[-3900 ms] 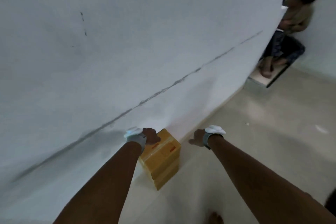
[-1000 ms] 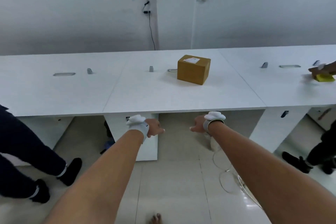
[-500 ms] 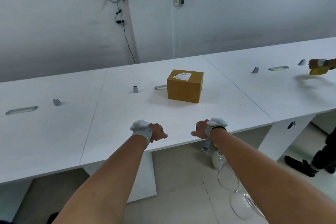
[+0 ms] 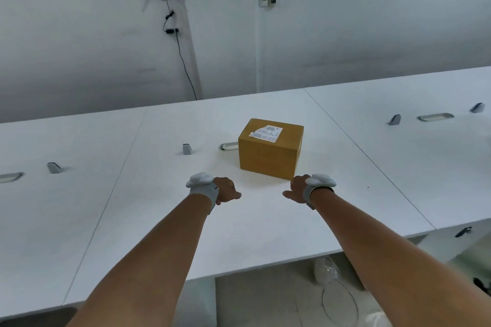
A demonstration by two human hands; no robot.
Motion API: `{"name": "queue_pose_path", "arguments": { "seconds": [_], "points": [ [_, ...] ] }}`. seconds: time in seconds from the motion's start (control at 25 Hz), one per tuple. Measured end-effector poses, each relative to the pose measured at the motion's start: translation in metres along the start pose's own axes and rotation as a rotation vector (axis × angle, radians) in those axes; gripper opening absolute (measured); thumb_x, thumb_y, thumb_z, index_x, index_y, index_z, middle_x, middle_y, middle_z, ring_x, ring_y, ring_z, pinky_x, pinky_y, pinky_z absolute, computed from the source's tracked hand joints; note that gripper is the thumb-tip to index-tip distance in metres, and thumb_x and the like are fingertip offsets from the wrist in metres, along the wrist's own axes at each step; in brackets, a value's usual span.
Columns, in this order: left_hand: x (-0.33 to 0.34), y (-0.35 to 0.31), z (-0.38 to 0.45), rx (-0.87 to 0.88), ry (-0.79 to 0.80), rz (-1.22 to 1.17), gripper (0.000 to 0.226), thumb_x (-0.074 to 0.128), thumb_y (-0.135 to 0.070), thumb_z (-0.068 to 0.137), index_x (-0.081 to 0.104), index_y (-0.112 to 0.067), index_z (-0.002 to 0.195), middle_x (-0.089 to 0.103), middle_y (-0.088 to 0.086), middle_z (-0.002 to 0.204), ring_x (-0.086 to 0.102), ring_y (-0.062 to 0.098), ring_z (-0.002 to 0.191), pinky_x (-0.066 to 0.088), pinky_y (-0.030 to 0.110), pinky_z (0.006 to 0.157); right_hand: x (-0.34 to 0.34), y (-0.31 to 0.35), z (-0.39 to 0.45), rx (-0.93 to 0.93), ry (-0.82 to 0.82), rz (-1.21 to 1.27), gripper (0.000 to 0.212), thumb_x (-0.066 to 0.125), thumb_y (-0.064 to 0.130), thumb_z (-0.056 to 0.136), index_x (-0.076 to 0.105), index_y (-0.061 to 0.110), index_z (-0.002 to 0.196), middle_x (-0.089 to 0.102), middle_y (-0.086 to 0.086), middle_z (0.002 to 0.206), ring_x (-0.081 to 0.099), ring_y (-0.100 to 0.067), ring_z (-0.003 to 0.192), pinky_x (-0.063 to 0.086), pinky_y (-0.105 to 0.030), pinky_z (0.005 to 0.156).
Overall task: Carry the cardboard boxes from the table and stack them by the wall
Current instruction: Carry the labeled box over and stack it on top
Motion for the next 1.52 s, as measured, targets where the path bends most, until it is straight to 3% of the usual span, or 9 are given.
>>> {"name": "queue_pose_path", "arguments": {
  "seconds": [0.08,0.24,0.4,0.52,0.68,1.04,1.2,1.36,1.52],
  "points": [
    [-0.023,-0.017,0.027,-0.021,-0.024,-0.013,0.046,0.052,-0.049,0.096,0.063,-0.014,0.124,0.068,0.004,0.105,0.066,0.024,0.082,0.053,0.033,0.09,-0.02,-0.012,0.034,-0.026,-0.035,0.039,0.055,0.04,0.057,0.093,0.061,0.014,0.118,0.069,-0.006,0.114,0.065,-0.027,0.103,0.051,-0.036,0.088],
    [-0.054,-0.045,0.07,-0.021,-0.118,-0.001,0.043,0.051,-0.049,0.095,0.064,-0.018,0.123,0.066,0.005,0.125,0.063,0.027,0.111,0.049,0.033,0.095,-0.047,-0.036,0.079,-0.028,-0.121,0.165,0.048,0.046,0.048,0.096,0.05,0.017,0.133,0.056,-0.006,0.125,0.059,-0.024,0.08,0.043,-0.028,0.06],
    [-0.078,-0.049,0.122,-0.076,-0.17,-0.04,0.04,0.054,-0.05,0.088,0.063,-0.024,0.118,0.066,0.003,0.124,0.059,0.026,0.114,0.047,0.037,0.099,-0.06,-0.039,0.127,-0.041,-0.185,0.165,0.052,0.045,0.047,0.096,0.048,0.013,0.135,0.054,-0.012,0.132,0.061,-0.033,0.111,0.047,-0.035,0.084],
    [-0.091,-0.043,0.16,-0.089,-0.214,-0.063,0.046,0.052,-0.048,0.09,0.056,-0.025,0.129,0.059,0.003,0.13,0.055,0.026,0.121,0.04,0.038,0.107,-0.059,-0.037,0.162,-0.001,-0.217,0.256,0.053,0.047,0.051,0.093,0.044,0.018,0.134,0.048,-0.011,0.133,0.052,-0.033,0.12,0.044,-0.041,0.096],
    [-0.107,-0.034,0.218,-0.1,-0.28,-0.183,0.068,0.053,-0.055,0.087,0.039,-0.024,0.146,0.043,0.011,0.148,0.047,0.034,0.133,0.04,0.046,0.109,-0.056,-0.034,0.208,0.109,-0.245,0.395,0.056,0.051,0.049,0.091,0.037,0.024,0.139,0.038,-0.008,0.14,0.045,-0.034,0.124,0.042,-0.044,0.098],
    [-0.117,-0.038,0.297,-0.047,-0.305,-0.277,0.069,0.052,-0.05,0.094,0.025,-0.019,0.15,0.053,0.015,0.138,0.058,0.036,0.118,0.044,0.04,0.092,-0.048,-0.027,0.267,0.23,-0.329,0.525,0.053,0.043,0.047,0.097,0.03,0.021,0.141,0.029,-0.014,0.14,0.051,-0.04,0.114,0.043,-0.046,0.094],
    [-0.108,-0.041,0.303,-0.111,-0.293,-0.368,0.08,0.05,-0.052,0.093,0.013,-0.017,0.155,0.046,0.018,0.145,0.053,0.04,0.126,0.044,0.046,0.099,-0.044,-0.032,0.277,0.18,-0.343,0.566,0.048,0.039,0.044,0.1,0.03,0.02,0.14,0.018,-0.017,0.15,0.056,-0.048,0.108,0.047,-0.048,0.091],
    [-0.091,-0.05,0.284,-0.227,-0.352,-0.447,0.072,0.051,-0.056,0.089,0.032,-0.013,0.144,0.05,0.018,0.137,0.056,0.041,0.12,0.046,0.044,0.095,-0.044,-0.04,0.278,0.109,-0.315,0.62,0.051,0.04,0.041,0.101,0.026,0.025,0.148,0.005,-0.014,0.161,0.052,-0.052,0.114,0.044,-0.051,0.097],
    [-0.071,-0.056,0.252,-0.332,-0.374,-0.53,0.066,0.053,-0.059,0.083,0.044,-0.013,0.13,0.055,0.015,0.128,0.06,0.037,0.113,0.049,0.041,0.091,-0.049,-0.051,0.271,0.091,-0.178,0.868,0.078,0.056,0.038,0.094,0.008,0.026,0.155,0.037,-0.017,0.146,0.052,-0.047,0.12,0.045,-0.047,0.094]
  ]
}}
Point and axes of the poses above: each hand's wrist, its own z-axis towards the middle knuckle, its own x-axis out of the palm, y = z × x, the point moved 2 cm from there along z, towards the middle knuckle
